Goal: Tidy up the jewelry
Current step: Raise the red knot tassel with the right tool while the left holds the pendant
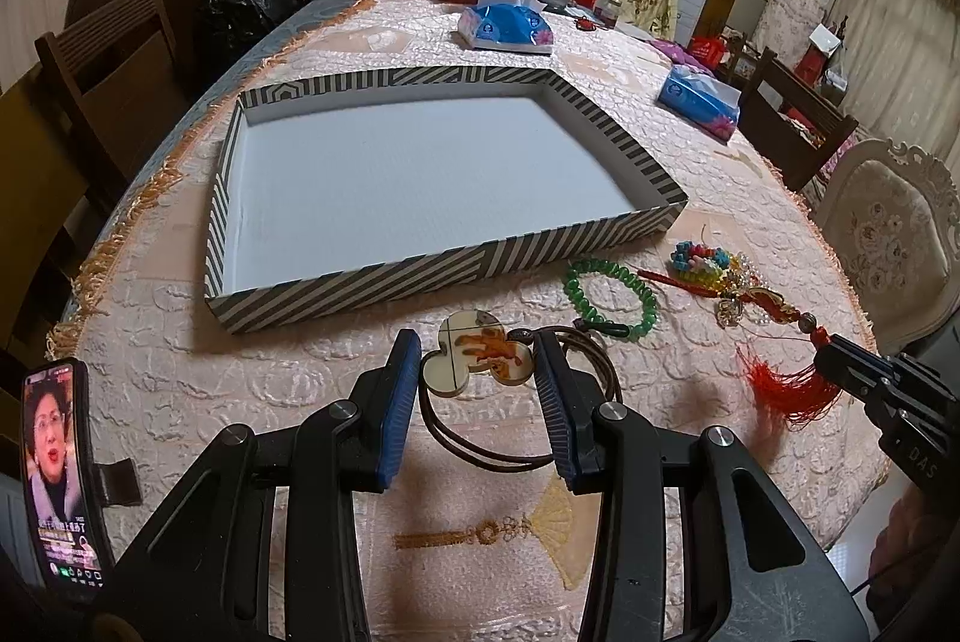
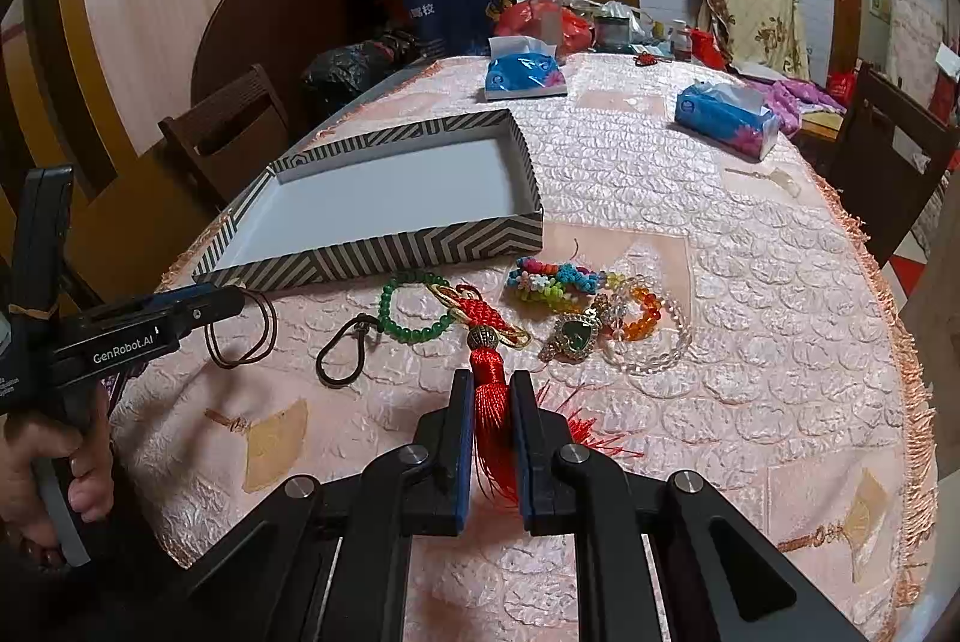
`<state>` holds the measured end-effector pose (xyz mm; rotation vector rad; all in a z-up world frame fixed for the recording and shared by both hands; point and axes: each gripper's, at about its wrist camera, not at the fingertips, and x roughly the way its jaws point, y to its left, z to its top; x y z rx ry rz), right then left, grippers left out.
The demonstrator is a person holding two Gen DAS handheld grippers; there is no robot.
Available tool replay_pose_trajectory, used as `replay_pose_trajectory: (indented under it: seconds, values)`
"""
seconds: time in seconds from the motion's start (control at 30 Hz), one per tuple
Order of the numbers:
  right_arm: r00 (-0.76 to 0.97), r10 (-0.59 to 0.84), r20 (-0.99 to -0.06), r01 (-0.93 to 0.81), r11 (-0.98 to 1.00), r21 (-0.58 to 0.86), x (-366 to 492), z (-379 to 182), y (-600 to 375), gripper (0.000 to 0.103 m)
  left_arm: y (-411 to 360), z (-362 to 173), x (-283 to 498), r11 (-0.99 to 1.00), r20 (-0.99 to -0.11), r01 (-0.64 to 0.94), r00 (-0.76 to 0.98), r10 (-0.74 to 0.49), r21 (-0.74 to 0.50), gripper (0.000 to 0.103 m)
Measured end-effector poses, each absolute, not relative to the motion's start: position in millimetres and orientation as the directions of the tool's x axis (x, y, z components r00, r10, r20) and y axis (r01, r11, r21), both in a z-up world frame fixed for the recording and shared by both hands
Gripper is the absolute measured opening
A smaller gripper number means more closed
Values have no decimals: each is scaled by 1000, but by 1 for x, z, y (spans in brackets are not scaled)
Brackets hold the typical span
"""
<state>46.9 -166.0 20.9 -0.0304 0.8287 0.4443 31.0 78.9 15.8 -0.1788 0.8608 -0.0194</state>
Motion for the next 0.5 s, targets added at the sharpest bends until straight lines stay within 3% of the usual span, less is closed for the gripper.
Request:
replay_pose_trajectory:
  seconds: [0.5]
  values:
    - [591, 363, -720, -389, 911, 139, 48, 19, -166, 11, 78, 14, 31, 985, -754, -53, 650, -89, -162, 38]
